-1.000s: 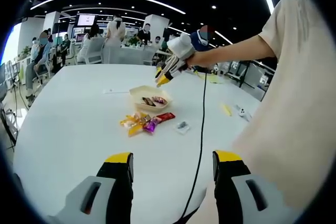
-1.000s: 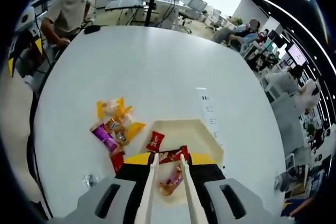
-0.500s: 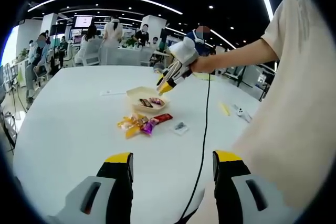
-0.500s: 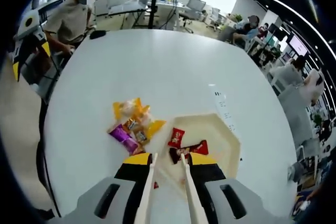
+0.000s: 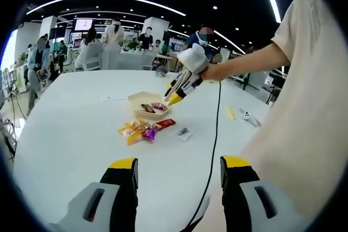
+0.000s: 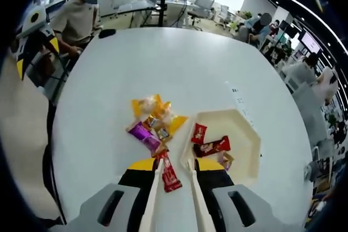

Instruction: Place the target food into the container with the food tongs after gripping and lifting it, then release it inside without dropping or visibly crushing the food.

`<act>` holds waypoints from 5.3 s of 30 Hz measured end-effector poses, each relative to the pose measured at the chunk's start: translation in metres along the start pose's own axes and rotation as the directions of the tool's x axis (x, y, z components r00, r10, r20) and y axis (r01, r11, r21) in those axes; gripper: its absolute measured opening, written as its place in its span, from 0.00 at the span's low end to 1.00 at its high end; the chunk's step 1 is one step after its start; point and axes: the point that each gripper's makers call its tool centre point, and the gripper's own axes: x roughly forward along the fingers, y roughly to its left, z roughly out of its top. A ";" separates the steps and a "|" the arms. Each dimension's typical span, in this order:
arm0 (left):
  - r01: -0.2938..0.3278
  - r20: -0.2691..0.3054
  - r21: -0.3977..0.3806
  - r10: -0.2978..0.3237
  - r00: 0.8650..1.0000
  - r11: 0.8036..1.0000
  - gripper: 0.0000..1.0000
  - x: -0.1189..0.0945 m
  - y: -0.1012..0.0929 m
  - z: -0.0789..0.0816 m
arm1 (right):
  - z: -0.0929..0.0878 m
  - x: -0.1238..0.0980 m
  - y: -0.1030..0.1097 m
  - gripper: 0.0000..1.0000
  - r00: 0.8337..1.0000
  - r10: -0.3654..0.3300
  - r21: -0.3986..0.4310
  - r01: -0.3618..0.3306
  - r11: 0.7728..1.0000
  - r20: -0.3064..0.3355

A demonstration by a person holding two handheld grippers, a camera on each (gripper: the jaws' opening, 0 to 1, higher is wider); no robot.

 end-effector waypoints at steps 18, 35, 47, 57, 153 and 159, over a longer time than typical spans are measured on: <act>-0.009 0.005 -0.013 0.009 1.000 1.000 0.61 -0.007 0.003 -0.006 | -0.005 0.016 0.017 0.27 0.998 0.052 -0.035 -0.053 0.998 -0.047; -0.017 -0.003 -0.028 0.017 1.000 0.999 0.61 -0.005 0.007 -0.010 | -0.011 0.023 0.019 0.27 0.996 0.069 -0.026 -0.071 0.997 -0.056; -0.010 -0.006 -0.052 0.010 1.000 0.999 0.62 -0.003 0.010 -0.011 | -0.017 0.029 0.021 0.27 0.994 0.087 -0.022 -0.088 0.996 -0.065; -0.013 -0.017 -0.056 0.012 1.000 0.998 0.62 -0.001 0.012 -0.013 | -0.022 0.035 0.021 0.27 0.992 0.101 -0.027 -0.104 0.994 -0.079; -0.016 -0.058 -0.076 0.012 0.998 0.997 0.61 0.017 0.015 -0.007 | -0.055 0.071 0.020 0.26 0.975 0.167 -0.056 -0.177 0.983 -0.150; -0.014 -0.059 -0.079 0.010 0.998 0.997 0.61 0.018 0.015 -0.009 | -0.055 0.070 0.020 0.26 0.975 0.167 -0.040 -0.175 0.984 -0.146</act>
